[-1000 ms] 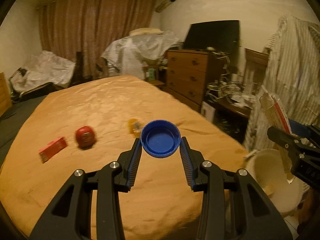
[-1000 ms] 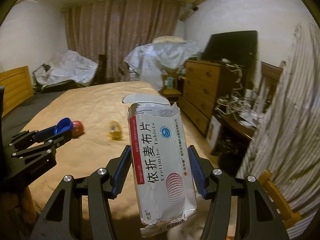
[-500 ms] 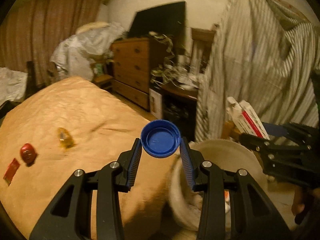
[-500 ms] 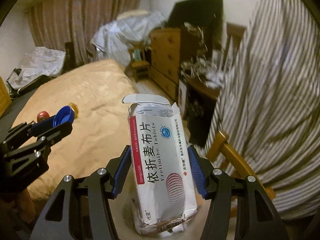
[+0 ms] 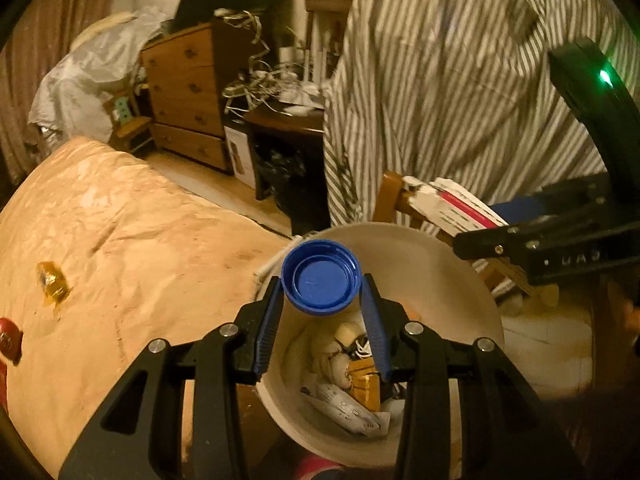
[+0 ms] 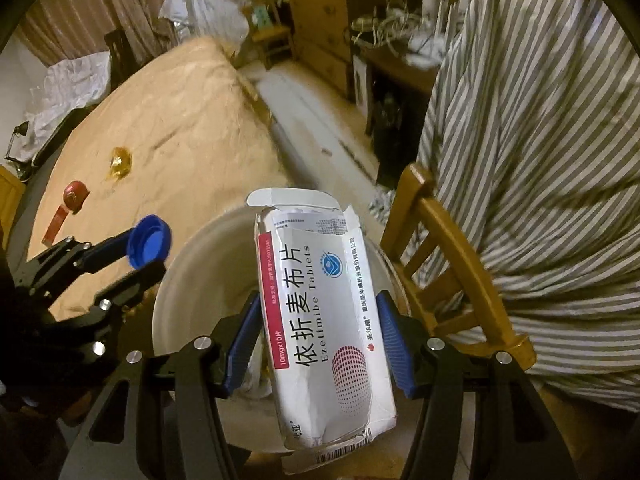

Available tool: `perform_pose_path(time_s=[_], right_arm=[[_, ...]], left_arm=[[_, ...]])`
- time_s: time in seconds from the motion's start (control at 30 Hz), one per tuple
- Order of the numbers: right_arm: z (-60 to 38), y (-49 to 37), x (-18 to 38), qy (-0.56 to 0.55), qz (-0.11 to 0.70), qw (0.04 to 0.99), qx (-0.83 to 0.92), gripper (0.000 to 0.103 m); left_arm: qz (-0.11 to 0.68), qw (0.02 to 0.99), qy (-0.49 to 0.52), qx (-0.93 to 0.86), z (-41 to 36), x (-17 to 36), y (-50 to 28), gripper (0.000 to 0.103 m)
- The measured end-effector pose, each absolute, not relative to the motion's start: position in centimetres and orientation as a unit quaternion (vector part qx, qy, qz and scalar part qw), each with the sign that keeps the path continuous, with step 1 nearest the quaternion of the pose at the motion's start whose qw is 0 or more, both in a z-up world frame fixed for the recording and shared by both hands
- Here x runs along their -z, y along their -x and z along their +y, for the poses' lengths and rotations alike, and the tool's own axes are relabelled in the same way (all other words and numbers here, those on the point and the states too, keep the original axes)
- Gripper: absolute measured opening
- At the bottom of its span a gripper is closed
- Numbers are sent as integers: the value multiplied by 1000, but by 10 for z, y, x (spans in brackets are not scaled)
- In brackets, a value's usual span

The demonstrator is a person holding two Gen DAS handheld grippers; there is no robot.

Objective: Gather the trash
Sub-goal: 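Lift and carry the blue cap and tablet box over the bucket, then open both tools to drop the blue cap and tablet box into the bucket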

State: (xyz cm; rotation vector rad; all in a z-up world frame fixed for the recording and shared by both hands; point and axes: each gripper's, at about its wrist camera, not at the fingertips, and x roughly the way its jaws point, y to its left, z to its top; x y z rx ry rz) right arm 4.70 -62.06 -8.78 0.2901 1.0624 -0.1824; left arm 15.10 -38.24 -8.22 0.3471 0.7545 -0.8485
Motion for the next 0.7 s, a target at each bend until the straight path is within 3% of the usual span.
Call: perform_pose_path(time_s=[0.7], right_arm=[[-604, -67, 101, -148, 522, 837, 68, 60]], left_arm=[[366, 807, -198, 419, -393, 100, -145, 38]])
